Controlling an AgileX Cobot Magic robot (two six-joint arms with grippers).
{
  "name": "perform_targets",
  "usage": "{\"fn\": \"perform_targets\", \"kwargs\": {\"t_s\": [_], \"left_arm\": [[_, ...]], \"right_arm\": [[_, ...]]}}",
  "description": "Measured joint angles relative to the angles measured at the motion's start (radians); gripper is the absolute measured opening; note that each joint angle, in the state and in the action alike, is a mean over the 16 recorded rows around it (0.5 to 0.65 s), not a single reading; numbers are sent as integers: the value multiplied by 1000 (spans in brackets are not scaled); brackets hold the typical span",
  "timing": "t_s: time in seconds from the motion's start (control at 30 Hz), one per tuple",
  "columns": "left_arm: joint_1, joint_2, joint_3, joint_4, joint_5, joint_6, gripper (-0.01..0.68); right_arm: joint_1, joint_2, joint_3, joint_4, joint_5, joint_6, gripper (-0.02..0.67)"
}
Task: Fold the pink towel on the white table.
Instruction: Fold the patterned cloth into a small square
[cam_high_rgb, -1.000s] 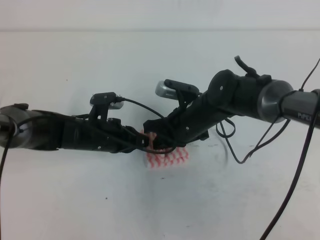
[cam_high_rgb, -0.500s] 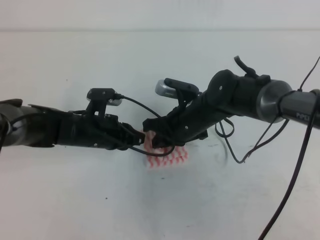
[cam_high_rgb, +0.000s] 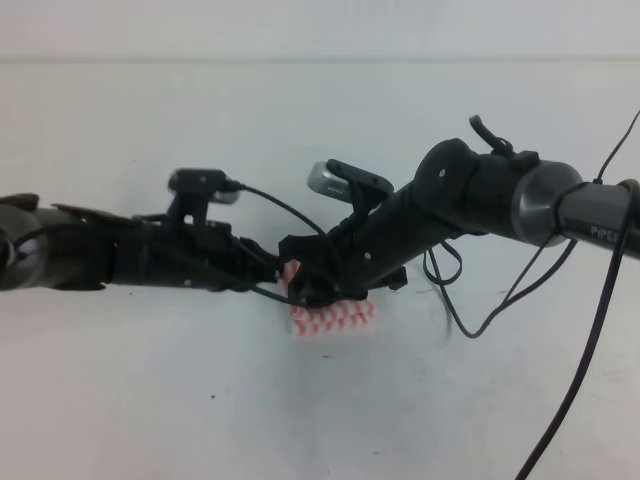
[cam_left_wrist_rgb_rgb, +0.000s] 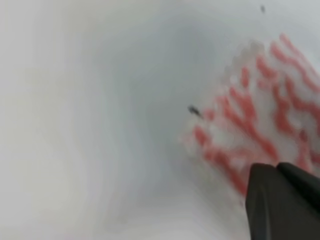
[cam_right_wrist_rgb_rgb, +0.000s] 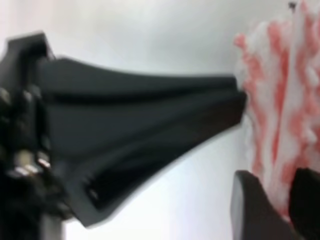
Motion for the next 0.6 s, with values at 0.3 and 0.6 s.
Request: {"fn": "perform_targets", "kwargs": {"t_s": [0.3, 0.6], "left_arm": [[29, -52, 0, -1, -35, 0, -7], [42, -69, 0, -3, -35, 0, -7]], "right_arm": [[0, 0, 0, 25, 86, -14, 185], [0, 1, 0, 43, 162, -52, 127]]}}
